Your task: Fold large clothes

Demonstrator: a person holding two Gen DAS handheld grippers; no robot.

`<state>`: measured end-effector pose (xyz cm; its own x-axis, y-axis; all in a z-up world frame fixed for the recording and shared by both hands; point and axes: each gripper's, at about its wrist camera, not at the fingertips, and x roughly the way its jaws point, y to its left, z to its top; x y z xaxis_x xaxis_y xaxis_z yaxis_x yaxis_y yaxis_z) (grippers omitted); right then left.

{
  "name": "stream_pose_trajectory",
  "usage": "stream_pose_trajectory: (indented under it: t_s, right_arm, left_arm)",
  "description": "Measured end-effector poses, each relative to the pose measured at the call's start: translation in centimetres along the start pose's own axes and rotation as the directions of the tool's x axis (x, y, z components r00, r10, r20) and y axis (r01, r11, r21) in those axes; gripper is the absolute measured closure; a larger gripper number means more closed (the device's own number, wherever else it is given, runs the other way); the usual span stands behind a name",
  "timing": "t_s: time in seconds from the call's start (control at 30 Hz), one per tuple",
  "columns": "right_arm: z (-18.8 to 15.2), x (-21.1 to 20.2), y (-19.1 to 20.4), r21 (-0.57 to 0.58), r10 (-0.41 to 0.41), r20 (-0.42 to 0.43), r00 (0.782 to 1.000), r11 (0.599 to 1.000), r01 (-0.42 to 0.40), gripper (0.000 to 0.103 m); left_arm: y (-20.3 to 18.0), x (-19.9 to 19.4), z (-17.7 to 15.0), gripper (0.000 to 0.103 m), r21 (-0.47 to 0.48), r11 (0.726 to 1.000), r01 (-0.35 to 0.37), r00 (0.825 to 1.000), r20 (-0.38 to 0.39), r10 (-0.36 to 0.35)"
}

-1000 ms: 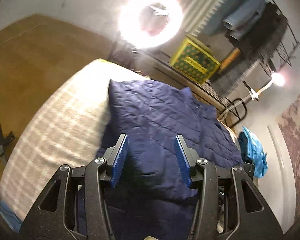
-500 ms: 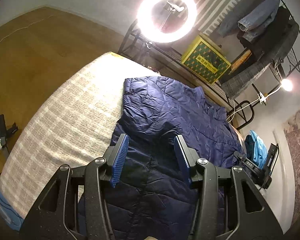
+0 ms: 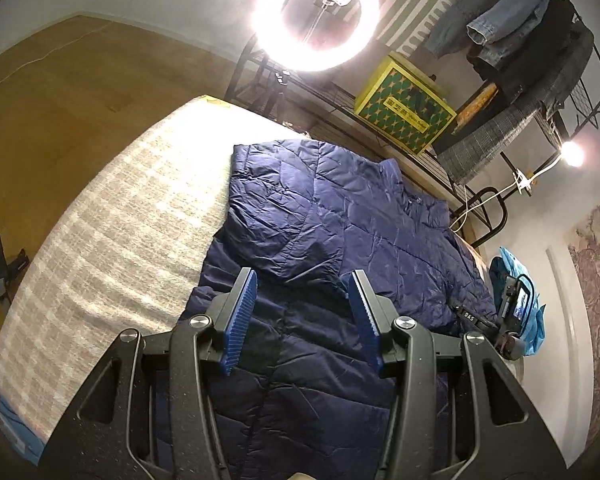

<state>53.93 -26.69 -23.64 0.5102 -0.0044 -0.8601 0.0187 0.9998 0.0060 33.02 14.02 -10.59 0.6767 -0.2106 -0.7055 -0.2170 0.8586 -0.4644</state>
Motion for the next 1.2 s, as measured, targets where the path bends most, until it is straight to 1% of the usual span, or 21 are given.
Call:
stream_pose_trajectory:
  t_s: [0.07,0.13,0.17,0.2,0.27,0.33,0.4,0.47,0.63,0.73,0.83,0.97,1.13,1.2]
  right_arm:
    - [0.2,-0.6,-0.2,-0.004,-0.02,0.016,1.0,1.0,0.02,0.066]
    - [0.3,-1.7,-0.6,0.01,0.012,0.036,0.999,1.0,-0.013,0.06]
    - [0.3,-2.6,-0.7,0.014,0.021,0.056,0.998,1.0,-0.021,0.053]
    - [0.3,-3.6,-0.8,0.011,0.024,0.081,0.996,1.0,-0.025,0.048]
    - [0.2,-5.2,-0.9,-0.005,0.033,0.113,0.993,0.999,-0.032,0.046]
    - [0.0,-6.8,-1.2,-0.02,0.039,0.137,0.99,0.999,-0.036,0.045]
    - [-0.5,-8.6,-1.8,-0.019,0.044,0.174,0.984,0.999,-0.041,0.038]
    - [-1.0,-10.0,-2.5,-0.005,0.05,0.208,0.977,0.999,-0.05,0.036]
    - [-2.7,-14.0,-4.8,0.029,0.044,0.278,0.959,0.998,-0.054,0.036]
    - [-4.3,-16.3,-5.8,0.017,0.027,0.295,0.955,0.999,-0.034,0.035]
    - [-6.3,-18.8,-7.5,-0.013,0.05,0.267,0.962,0.999,-0.048,0.029]
    - [-10.0,-22.0,-10.8,-0.013,0.04,0.241,0.97,0.999,-0.038,0.029]
    - [-15.0,-25.7,-16.1,0.031,0.001,0.217,0.976,0.999,-0.008,0.029]
    - [-17.0,-26.9,-18.5,0.06,-0.011,0.201,0.979,0.998,-0.001,0.036]
  left_arm:
    - [-0.6,-0.1,-0.2,0.055,0.028,1.0,-0.001,1.0,0.005,0.001]
    - [-1.4,-0.3,-0.4,0.055,0.068,0.998,-0.003,1.0,0.024,0.001]
    - [-1.8,-0.3,-0.6,0.055,0.094,0.996,-0.005,0.999,0.036,0.002]
    - [-2.2,-0.4,-0.7,0.055,0.116,0.993,-0.008,0.999,0.046,0.002]
    - [-2.9,-0.6,-0.9,0.055,0.147,0.989,-0.008,0.998,0.059,-0.001]
    - [-3.5,-0.7,-1.1,0.055,0.16,0.987,0.008,0.998,0.057,-0.017]
    - [-4.3,-0.8,-1.4,0.055,0.182,0.983,0.021,0.998,0.053,-0.031]
    - [-5.6,-0.7,-1.9,0.055,0.222,0.975,0.015,0.998,0.051,-0.027]
    - [-8.1,-0.5,-3.0,0.054,0.286,0.958,0.032,0.999,0.029,-0.043]
    - [-9.5,-0.5,-3.7,0.053,0.313,0.949,0.046,0.998,0.014,-0.053]
    - [-10.7,-0.4,-4.5,0.053,0.331,0.94,0.076,0.997,-0.005,-0.079]
    - [-12.4,-0.1,-5.7,0.053,0.366,0.926,0.097,0.995,-0.029,-0.093]
    - [-14.5,0.3,-7.5,0.053,0.404,0.905,0.131,0.991,-0.064,-0.115]
    - [-15.3,0.6,-8.2,0.053,0.419,0.898,0.136,0.99,-0.077,-0.114]
